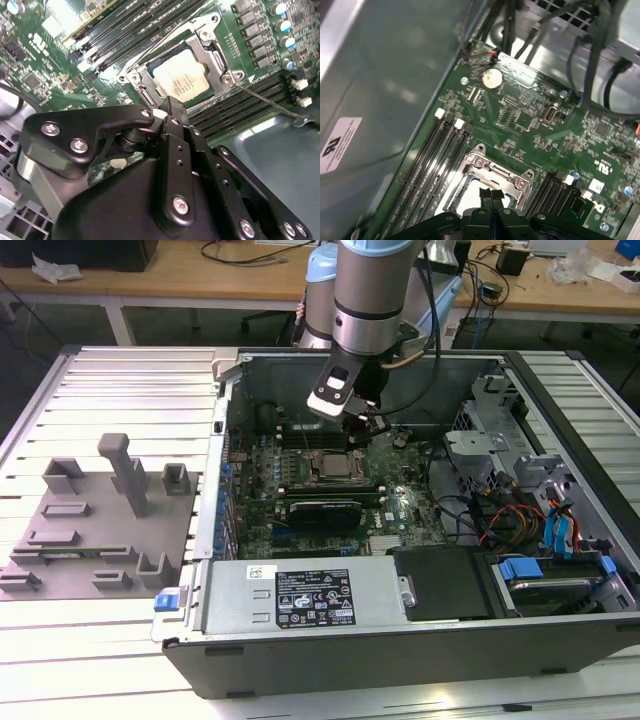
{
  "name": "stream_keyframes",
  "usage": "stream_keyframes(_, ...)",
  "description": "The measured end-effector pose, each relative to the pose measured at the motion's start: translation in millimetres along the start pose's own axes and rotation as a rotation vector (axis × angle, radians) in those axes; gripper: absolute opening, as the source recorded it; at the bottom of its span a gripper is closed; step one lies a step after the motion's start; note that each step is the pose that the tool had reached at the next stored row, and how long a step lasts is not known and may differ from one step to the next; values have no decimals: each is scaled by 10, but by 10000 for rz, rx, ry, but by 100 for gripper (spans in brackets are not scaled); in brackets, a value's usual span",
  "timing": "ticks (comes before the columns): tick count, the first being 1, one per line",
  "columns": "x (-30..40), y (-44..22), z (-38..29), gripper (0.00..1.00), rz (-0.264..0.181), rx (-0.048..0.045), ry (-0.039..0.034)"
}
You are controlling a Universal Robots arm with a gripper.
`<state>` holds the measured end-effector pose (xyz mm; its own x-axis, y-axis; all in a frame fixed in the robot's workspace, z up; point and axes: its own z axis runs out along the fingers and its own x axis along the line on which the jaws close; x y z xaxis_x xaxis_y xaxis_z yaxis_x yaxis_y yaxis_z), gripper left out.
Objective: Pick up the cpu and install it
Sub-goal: 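Close the cpu cover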
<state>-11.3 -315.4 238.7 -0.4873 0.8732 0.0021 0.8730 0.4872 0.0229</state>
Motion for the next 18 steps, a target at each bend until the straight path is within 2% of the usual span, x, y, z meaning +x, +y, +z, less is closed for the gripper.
stream_keyframes(3, 0, 0, 0, 11, -770, 2, 17)
stream_keyframes(11, 0, 0, 0, 11, -2326, 5, 53)
stream_keyframes(14, 0, 0, 0, 11, -3127, 7, 71)
stream_keyframes(18, 0, 0, 0, 11, -3827, 8, 88)
